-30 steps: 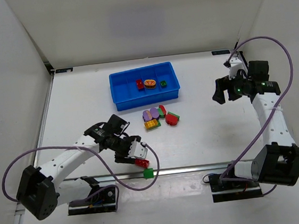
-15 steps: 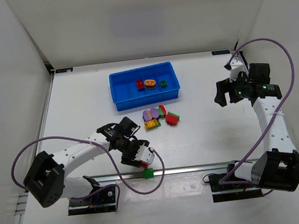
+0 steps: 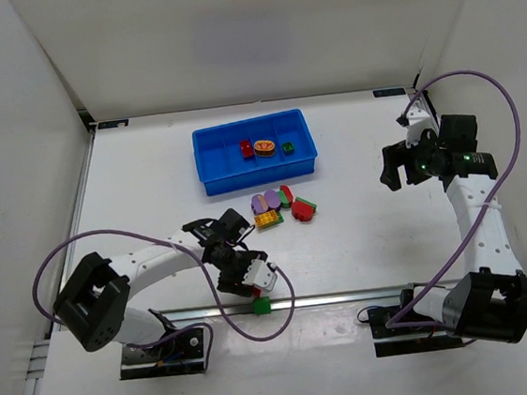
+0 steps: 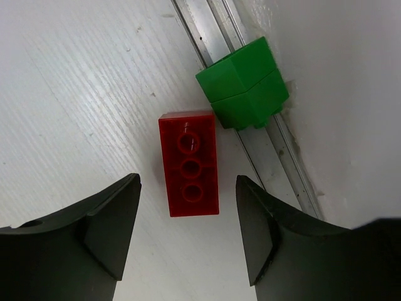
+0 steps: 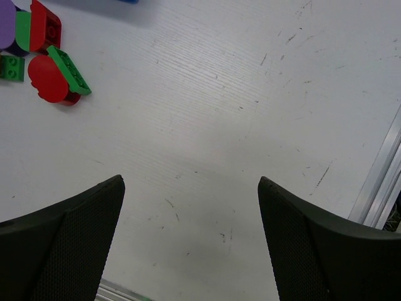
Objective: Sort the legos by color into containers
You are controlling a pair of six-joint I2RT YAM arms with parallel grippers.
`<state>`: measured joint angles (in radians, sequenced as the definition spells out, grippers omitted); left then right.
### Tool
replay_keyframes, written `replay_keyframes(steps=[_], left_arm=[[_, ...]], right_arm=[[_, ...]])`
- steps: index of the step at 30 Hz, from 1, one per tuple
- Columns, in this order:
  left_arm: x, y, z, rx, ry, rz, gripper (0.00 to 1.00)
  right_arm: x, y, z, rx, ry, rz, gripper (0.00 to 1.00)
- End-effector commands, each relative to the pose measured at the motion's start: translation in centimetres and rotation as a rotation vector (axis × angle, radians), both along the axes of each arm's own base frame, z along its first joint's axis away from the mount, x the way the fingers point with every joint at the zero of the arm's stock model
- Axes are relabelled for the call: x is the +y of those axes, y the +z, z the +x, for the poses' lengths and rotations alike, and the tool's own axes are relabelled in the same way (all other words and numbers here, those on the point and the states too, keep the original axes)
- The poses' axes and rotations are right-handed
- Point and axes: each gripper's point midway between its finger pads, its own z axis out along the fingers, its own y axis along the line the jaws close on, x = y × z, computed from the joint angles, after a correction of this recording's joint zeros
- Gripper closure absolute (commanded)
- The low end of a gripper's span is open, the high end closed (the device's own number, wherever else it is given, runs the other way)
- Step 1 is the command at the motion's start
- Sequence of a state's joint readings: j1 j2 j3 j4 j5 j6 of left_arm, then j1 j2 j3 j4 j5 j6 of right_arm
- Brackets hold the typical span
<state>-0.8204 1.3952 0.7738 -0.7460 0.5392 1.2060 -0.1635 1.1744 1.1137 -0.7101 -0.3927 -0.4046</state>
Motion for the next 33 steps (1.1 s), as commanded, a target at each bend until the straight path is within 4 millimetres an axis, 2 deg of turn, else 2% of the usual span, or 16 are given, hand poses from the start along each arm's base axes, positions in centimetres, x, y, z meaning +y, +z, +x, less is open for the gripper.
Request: replay_keyframes(steps=[1,8,12,14,17,20,23,24,26,27,28,29,30,31,32,33], left_arm=[[-0.6,-0.4,0.1,0.018,0.017,-0.004,0.28],[-0.9,-1.6,0.4,0.035,0.024,0.015,0.33],[-1.1,-1.8,0.8,0.025,0.055,0.01,0.55],[-1.3,-1.1,1.3,0.0,0.067,-0.013,0.64],[-1.8,0.5,2.4,-0.039,0.099,-0.051,0.67],[-2.6,3.4,5.0,-0.078,0.179,-0.117,0.68],[-4.0,7.8,8.8,-0.096,0.301,-0.2,0.68],[-5.2,10.6,10.6,-0.106,0.362,-0.253,0.69],[-5.4,11.7,14.0,-0.089,0.468,-0.261,0.68],[-6.2,14.6,16.4,-0.122,0.509,-0.314,0.68],[-6.4,13.7,18.1,-0.086,0.582,-0.287,0.68],[-6.4,15.9,21.0,-0.123,0.64,-0.324,0.67],[-6.3,16.2,22.7,-0.124,0.689,-0.325,0.67],[-6.4,14.4,24.5,-0.08,0.756,-0.294,0.67],[-6.6,16.6,26.8,-0.111,0.794,-0.339,0.67],[-5.7,16.5,28.9,-0.109,0.857,-0.338,0.66]], right_arm=[[-0.2,0.3,-0.6,-0.014,-0.001,-0.013,0.1],[-0.4,0.0,-0.9,-0.004,-0.003,-0.03,0.1],[-0.5,-0.2,-1.0,-0.003,-0.002,-0.033,0.11],[-0.4,-0.3,-1.1,-0.003,0.0,-0.027,0.11],[-0.1,-0.4,-1.2,-0.004,0.004,-0.012,0.11],[0.2,-0.5,-1.1,0.0,0.006,0.012,0.11],[0.7,-0.4,-0.9,0.004,0.005,0.045,0.1],[0.8,-0.3,-0.8,0.001,0.004,0.052,0.1],[0.9,-0.4,-0.7,0.009,0.004,0.066,0.1],[0.9,-0.2,-0.6,0.008,0.004,0.068,0.1],[1.0,-0.3,-0.4,0.015,0.005,0.075,0.1],[1.1,-0.2,-0.4,0.014,0.006,0.079,0.1],[1.0,0.0,0.0,0.007,0.005,0.081,0.1],[1.1,0.1,0.2,0.008,0.008,0.084,0.1],[1.0,0.1,0.4,0.012,0.006,0.087,0.1],[1.0,0.4,0.7,0.004,0.005,0.086,0.1]])
